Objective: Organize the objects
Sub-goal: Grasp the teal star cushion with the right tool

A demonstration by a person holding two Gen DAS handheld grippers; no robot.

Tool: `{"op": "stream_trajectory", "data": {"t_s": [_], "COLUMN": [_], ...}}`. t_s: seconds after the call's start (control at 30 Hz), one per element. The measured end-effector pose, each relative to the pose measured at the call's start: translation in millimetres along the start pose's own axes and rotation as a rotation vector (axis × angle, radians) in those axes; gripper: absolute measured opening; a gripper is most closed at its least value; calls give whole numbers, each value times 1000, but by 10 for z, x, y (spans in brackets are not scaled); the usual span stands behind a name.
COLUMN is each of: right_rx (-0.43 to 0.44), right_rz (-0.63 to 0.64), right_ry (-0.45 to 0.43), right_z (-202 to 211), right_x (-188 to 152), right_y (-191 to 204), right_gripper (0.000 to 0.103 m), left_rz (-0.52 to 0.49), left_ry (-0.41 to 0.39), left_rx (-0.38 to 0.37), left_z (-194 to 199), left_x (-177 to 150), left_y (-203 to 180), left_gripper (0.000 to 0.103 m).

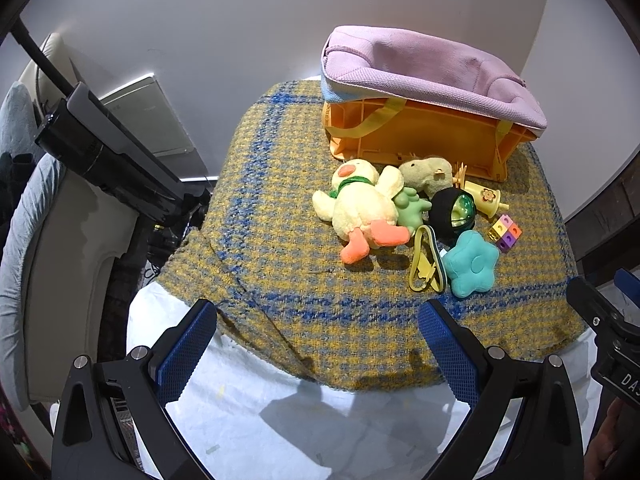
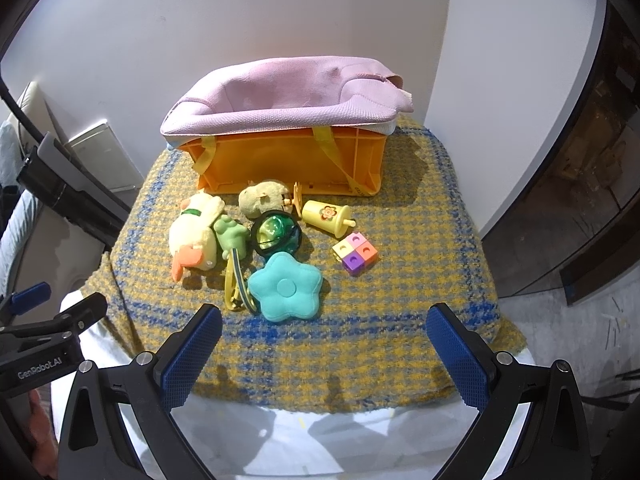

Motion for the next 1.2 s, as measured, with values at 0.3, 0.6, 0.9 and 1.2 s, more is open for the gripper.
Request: {"op": "stream_trajectory", "data": {"t_s": [0.3,0.6,0.9,1.2], "right_rx": [22,31,47,25], "right_rz": [13,36,48,65], "right_ry": [32,91,155,191], "right_z": [-422,-846,-1173,-1407], "right_x": [-22,-96,-189,-242], "right_y": [72,178,255,244], "right_gripper": [102,102,102,102], "left_rz": [-10,34,33,40], "left_ry": [-7,-6,18,66], "left_rx": [6,23,39,15], "left_z": [-300,-622,-869,-1096], "left_x": [25,63,7,-31], "left_y": [-18,125,146,107], "left_gripper": [103,103,103,103]}}
Point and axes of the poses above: each gripper's, at about its wrist camera, not at the fingertips, and z roughly against the way its jaws point, y to its left, x to its top, the point moved 5 cm from there along -z, roughly the way its jaws point, and after that the axes turned 6 degrees about z, right-handed, at the moved point
